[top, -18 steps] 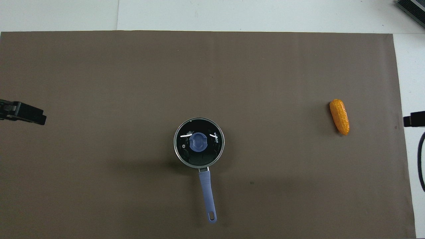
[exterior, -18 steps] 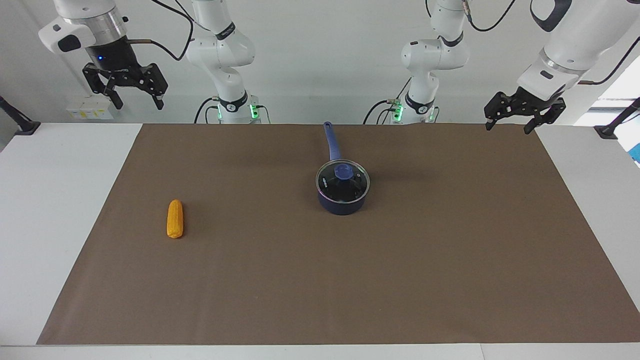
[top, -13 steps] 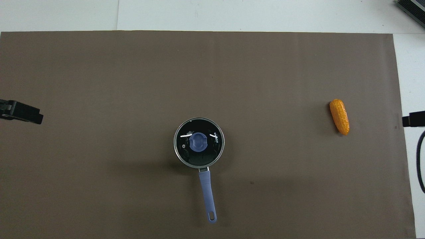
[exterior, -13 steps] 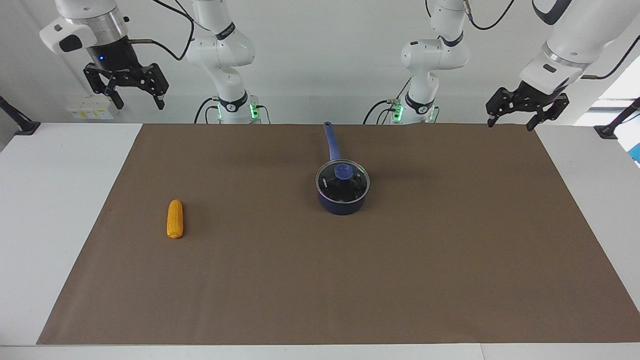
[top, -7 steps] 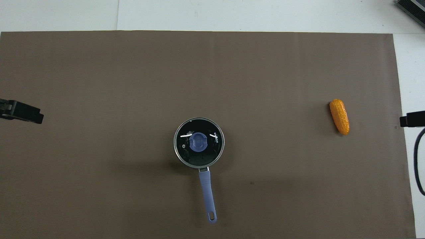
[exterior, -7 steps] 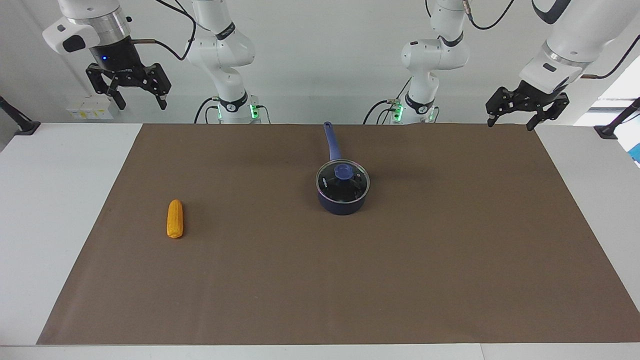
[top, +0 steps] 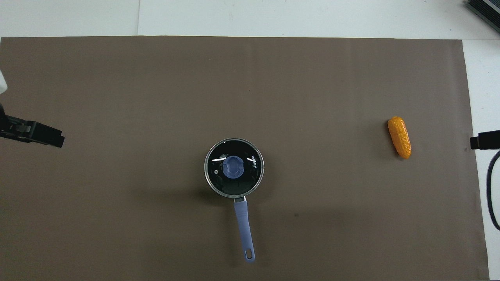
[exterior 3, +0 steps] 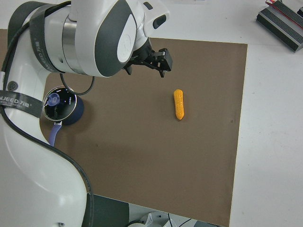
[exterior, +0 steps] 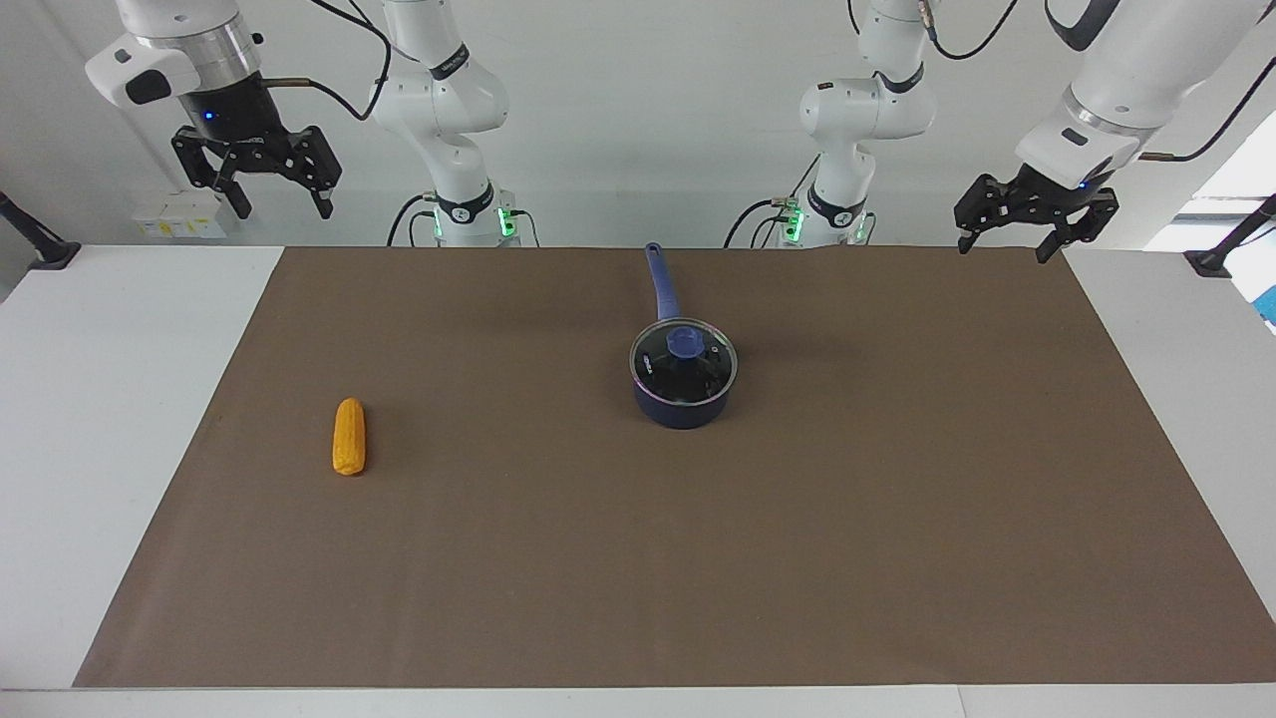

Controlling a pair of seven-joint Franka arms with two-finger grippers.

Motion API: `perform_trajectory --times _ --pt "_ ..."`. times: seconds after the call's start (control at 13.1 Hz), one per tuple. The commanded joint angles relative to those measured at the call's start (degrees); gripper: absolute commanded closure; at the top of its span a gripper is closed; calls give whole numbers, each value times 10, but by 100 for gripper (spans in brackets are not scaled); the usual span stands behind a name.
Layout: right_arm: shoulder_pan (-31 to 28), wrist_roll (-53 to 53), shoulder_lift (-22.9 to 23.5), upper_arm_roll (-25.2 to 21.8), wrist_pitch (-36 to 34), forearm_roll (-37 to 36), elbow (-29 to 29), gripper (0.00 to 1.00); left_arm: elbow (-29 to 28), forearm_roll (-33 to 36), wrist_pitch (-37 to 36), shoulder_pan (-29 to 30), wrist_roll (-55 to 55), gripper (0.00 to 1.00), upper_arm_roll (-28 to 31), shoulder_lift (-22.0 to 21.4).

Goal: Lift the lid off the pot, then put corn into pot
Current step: 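Reach the left gripper to the lid knob while the right gripper reaches the corn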

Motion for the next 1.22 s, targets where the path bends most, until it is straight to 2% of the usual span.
perform_trajectory --times 0.0,0.38,0.61,0.92,1.15 --pt "-3 5 -1 3 -1 4 4 0 -49 -13 40 -16 1 0 6 -27" --pt "-9 5 -4 -7 -2 0 1 0 -67 -13 68 -53 -6 0 6 -9" --pt "-9 -1 -12 -6 28 -5 -59 0 -77 -13 87 -90 -27 0 6 3" --pt "-9 -2 8 -6 166 -3 -144 0 -84 -8 121 -146 -90 0 6 31" --pt "-20 -9 86 -6 237 2 -155 0 -84 -4 153 -195 -145 0 6 58"
